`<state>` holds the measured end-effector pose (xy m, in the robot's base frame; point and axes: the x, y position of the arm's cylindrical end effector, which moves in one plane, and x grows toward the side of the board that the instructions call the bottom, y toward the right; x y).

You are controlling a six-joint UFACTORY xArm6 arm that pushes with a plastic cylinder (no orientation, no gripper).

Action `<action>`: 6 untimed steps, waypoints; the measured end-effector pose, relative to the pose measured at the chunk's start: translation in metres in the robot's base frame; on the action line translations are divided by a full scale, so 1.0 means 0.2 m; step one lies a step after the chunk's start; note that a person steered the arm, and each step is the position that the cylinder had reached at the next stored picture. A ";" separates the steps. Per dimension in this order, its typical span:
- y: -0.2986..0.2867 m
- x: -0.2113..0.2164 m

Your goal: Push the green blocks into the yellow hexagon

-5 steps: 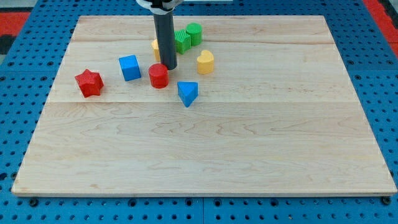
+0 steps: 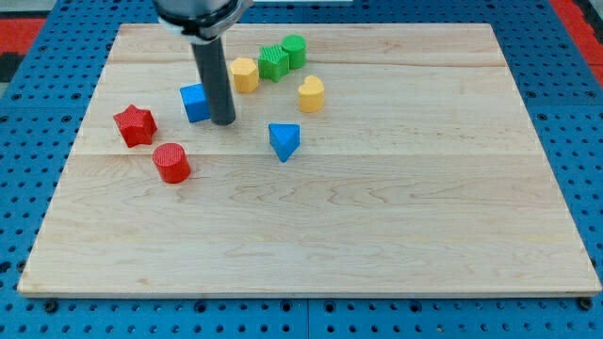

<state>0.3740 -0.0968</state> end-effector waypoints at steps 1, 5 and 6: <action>0.14 -0.15; 0.95 -0.67; 0.75 -0.72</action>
